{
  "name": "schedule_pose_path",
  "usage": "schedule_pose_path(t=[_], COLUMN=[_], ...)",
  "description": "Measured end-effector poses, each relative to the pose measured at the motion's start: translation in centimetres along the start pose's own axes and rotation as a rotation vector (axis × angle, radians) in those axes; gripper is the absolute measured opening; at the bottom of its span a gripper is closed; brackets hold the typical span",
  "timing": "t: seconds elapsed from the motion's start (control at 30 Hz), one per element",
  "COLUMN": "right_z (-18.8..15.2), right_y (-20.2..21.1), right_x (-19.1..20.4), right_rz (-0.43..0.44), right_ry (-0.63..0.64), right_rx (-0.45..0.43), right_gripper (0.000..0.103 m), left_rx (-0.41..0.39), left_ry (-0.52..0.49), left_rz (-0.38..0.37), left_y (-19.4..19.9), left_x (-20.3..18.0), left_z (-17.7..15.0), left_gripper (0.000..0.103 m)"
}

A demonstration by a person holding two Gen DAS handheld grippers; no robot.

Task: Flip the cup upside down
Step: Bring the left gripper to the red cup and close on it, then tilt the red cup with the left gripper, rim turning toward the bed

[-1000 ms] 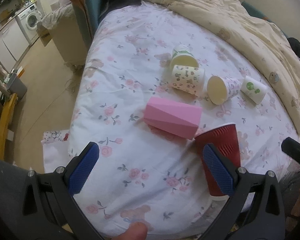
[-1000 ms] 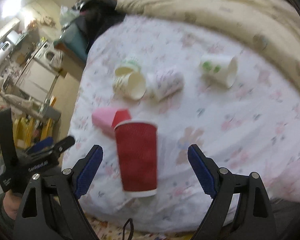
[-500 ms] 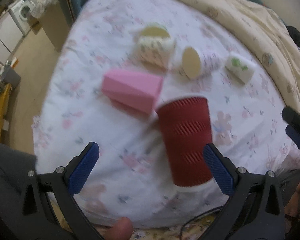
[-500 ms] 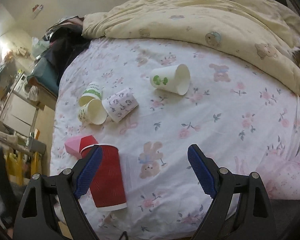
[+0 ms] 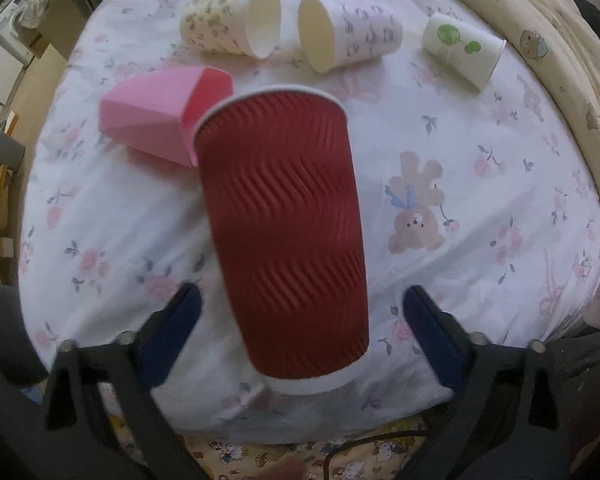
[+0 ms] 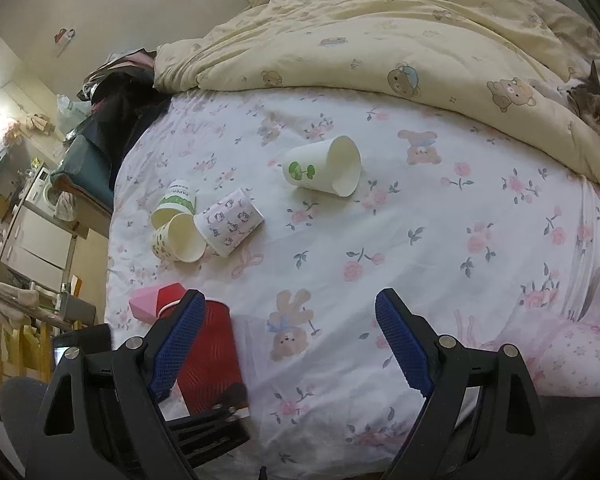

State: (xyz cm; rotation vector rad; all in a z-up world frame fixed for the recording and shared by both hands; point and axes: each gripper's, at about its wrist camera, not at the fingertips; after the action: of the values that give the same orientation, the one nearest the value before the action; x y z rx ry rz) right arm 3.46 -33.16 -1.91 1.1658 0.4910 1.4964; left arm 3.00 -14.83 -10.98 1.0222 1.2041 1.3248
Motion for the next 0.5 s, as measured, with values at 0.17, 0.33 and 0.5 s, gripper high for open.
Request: schedule_pose_path(t=[0.17, 0.33, 0.5], right_z=[0.0, 0.1, 0.0], right_y=[-0.3, -0.4, -0.6], right_x=[-0.3, -0.2, -0.4], right_rz=[0.016, 0.025, 0.033], right_ry=[-0.015, -0.02, -0.03], right_rx=[0.016, 0.024, 0.031], right_gripper=[0.089, 0.089, 0.089], left_rx=[0.042, 0.007, -0.013], left_ry=[-0.006, 0.0, -0.036], left_rz=[-0.019, -0.059, -0.086], left_y=[-1.1, -0.5, 1.0], left_x=[-0.4, -0.1, 0.4], left_z=[-0.3, -0.6, -1.3], left_gripper=[0.069, 0.066, 0.065])
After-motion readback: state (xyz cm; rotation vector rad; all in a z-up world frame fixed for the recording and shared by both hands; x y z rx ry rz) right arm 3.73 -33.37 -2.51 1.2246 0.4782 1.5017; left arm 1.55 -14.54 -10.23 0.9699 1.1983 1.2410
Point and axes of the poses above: each gripper's, at about its wrist camera, not at the fingertips, and y roughly against the way its jaws point, x to its left, z to its top, and after that the axes turned 1 degree about -y, right-handed
